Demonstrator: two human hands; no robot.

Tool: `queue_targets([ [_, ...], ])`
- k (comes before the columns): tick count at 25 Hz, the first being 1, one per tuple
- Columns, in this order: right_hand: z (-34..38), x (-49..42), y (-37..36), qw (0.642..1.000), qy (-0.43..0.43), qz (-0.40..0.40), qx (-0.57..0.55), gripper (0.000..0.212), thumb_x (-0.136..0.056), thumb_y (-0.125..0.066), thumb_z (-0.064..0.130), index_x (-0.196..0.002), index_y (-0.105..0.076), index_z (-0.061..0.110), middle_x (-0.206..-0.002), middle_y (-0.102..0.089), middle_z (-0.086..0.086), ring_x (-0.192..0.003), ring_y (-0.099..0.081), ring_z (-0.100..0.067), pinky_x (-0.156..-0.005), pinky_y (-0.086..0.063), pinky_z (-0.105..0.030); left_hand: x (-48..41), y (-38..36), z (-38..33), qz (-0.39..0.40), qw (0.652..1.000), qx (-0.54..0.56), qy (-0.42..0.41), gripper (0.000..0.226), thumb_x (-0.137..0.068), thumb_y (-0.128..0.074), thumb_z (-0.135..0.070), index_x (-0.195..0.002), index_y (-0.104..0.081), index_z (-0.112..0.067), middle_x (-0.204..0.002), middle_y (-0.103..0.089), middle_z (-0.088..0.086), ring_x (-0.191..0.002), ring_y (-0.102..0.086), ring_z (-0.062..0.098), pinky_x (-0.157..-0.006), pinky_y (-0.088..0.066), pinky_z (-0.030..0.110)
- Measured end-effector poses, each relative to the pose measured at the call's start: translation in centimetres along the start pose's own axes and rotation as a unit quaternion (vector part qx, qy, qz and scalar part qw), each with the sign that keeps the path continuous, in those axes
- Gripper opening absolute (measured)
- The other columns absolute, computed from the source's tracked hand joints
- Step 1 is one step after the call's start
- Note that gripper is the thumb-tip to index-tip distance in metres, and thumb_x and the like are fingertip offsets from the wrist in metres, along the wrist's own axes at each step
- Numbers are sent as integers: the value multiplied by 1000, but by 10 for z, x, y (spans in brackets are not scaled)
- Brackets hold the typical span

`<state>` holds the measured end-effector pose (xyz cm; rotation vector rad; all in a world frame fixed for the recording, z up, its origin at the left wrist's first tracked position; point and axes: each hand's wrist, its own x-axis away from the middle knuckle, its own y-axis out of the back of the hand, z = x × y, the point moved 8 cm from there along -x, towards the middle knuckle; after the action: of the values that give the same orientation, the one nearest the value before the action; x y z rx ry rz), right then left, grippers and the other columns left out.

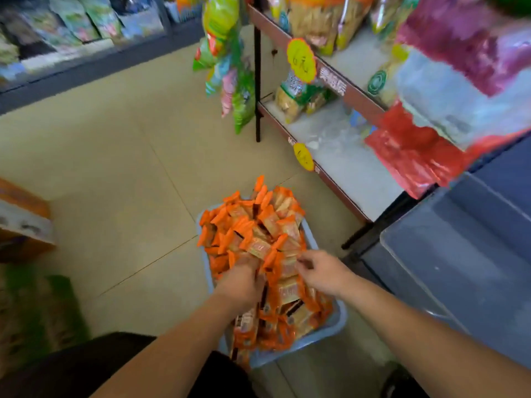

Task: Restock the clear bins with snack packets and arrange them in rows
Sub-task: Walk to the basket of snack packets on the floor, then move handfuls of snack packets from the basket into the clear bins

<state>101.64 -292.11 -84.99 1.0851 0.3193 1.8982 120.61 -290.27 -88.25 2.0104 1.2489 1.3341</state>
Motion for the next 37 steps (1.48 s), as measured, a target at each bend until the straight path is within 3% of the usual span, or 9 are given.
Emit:
queue_targets([
  [5, -1, 46, -12, 999, 9, -29, -16, 30, -102, -56, 39, -120, -71, 20, -115, -74, -1, -106, -69, -19, -96, -56, -46, 33, 9, -10, -21, 1000, 20, -11, 43, -96, -55, -36, -138, -58, -25, -139, -62, 10, -119, -63, 34, -93, -55, 39],
  [9, -13, 56, -20, 996, 17, -69, -50, 38, -100, -62, 33, -137, -62, 25, -124, -71, 5, -113, -67, -14, -96, -54, -33, 36, 9, 1, -41, 999, -3, 25, 54, -101, -55, -36, -151, -45, -16, -150, -49, 12, -133, -52, 35, -104, -48, 39],
  [13, -24, 20, -35, 997, 28, -50, -60, 45, -96, -68, 25, -137, -55, 35, -129, -64, 13, -122, -63, -12, -95, -49, -25, 19, -11, 34, -24, 998, -15, 55, 85, -93, -65, -45, -165, -21, -31, -168, -22, 6, -150, -33, 32, -120, -38, 44],
  [20, -41, -85, -57, 998, 11, 10, 54, 121, -80, -88, 33, -166, -2, 35, -172, -8, 10, -157, -16, -17, -122, -34, -38, -19, -38, 78, -1, 996, 48, 80, 136, -68, -84, -64, -159, 16, -52, -169, -4, -6, -154, -11, 30, -124, -29, 48],
  [23, -58, -100, -60, 998, -8, -32, 53, 136, -66, -96, 44, -166, -4, 36, -162, -15, 14, -151, -19, -15, -121, -34, -39, -27, -46, 76, -2, 996, 25, 83, 149, -54, -80, -82, -158, 23, -50, -163, -3, -8, -154, -2, 28, -126, -26, 47],
  [27, -67, -101, -46, 994, -16, -91, 59, 106, -59, -97, 54, -146, -43, 29, -131, -35, 12, -134, -37, -16, -109, -43, -39, -26, -31, 62, -92, 994, -55, 21, 117, -63, -61, -87, -163, -18, -44, -148, -41, -6, -143, -32, 29, -109, -47, 44],
  [30, -74, -93, -51, 997, -24, -68, 28, 89, -57, -95, 56, -126, -43, 36, -122, -48, 14, -116, -56, -16, -95, -53, -42, -27, -15, 43, -199, 977, -58, -53, 78, -76, -58, -69, -147, -54, -36, -119, -61, -6, -119, -50, 27, -88, -57, 45],
  [34, -78, -82, -61, 999, -2, -2, -40, 83, -56, -85, 63, -128, -46, 46, -123, -62, 16, -110, -65, -12, -96, -58, -45, -37, -38, 42, -56, 997, -60, 11, 105, -72, -60, -79, -161, -19, -41, -153, -32, -4, -146, -21, 26, -114, -42, 49],
  [37, -81, -74, -53, 997, -3, -13, -81, 66, -70, -88, 51, -127, -54, 43, -119, -67, 17, -105, -68, -9, -92, -60, -44, -38, -24, 36, -119, 991, -60, 3, 94, -78, -63, -69, -159, -27, -40, -147, -44, -2, -139, -36, 29, -105, -48, 44],
])
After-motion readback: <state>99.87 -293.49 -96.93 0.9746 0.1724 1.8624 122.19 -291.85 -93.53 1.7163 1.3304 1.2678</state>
